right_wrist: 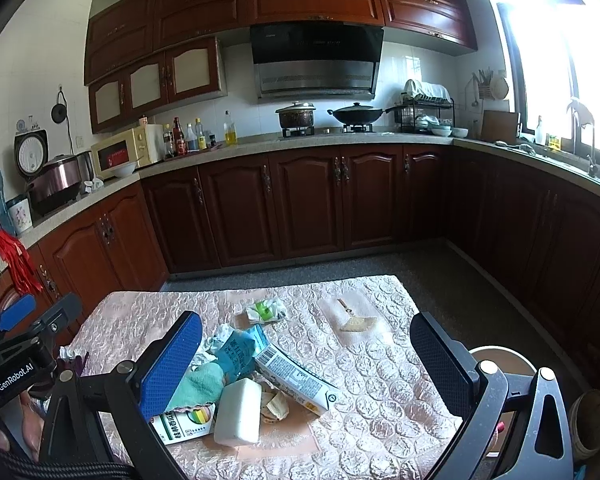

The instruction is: Collect trash

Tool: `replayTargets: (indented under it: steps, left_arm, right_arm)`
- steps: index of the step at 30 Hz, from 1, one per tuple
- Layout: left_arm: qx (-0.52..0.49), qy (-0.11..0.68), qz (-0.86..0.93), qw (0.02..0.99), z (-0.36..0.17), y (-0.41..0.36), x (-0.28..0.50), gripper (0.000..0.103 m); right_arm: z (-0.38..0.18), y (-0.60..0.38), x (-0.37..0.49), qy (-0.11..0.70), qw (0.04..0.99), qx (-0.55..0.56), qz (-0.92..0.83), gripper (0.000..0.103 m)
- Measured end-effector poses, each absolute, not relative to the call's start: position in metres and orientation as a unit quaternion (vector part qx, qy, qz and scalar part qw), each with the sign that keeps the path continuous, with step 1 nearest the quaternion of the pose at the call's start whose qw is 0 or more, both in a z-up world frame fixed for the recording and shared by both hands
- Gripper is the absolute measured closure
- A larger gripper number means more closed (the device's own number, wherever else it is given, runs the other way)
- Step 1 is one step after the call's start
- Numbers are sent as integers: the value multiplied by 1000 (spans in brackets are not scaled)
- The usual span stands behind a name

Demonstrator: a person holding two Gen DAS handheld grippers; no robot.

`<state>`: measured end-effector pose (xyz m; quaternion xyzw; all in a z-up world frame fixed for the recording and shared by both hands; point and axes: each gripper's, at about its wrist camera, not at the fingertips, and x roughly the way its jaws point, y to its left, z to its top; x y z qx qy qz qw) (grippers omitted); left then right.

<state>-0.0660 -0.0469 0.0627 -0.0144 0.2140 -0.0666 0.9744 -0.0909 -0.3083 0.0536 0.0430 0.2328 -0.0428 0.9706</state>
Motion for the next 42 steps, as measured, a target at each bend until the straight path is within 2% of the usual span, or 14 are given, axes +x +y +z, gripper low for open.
replayTargets:
  steps: [19, 32, 42]
  left_arm:
    - [-10, 229, -71, 971, 55, -47, -61, 1]
    - [-7, 268, -64, 961, 33, -25, -52, 1]
    - [13, 321, -96, 942, -4, -11, -44, 1]
  right_arm:
    - [45, -311, -87, 249, 966, 46, -41, 0]
    - [32, -313, -80, 274, 960, 46, -34, 0]
    - [-16, -307, -59, 345, 937, 54, 20, 0]
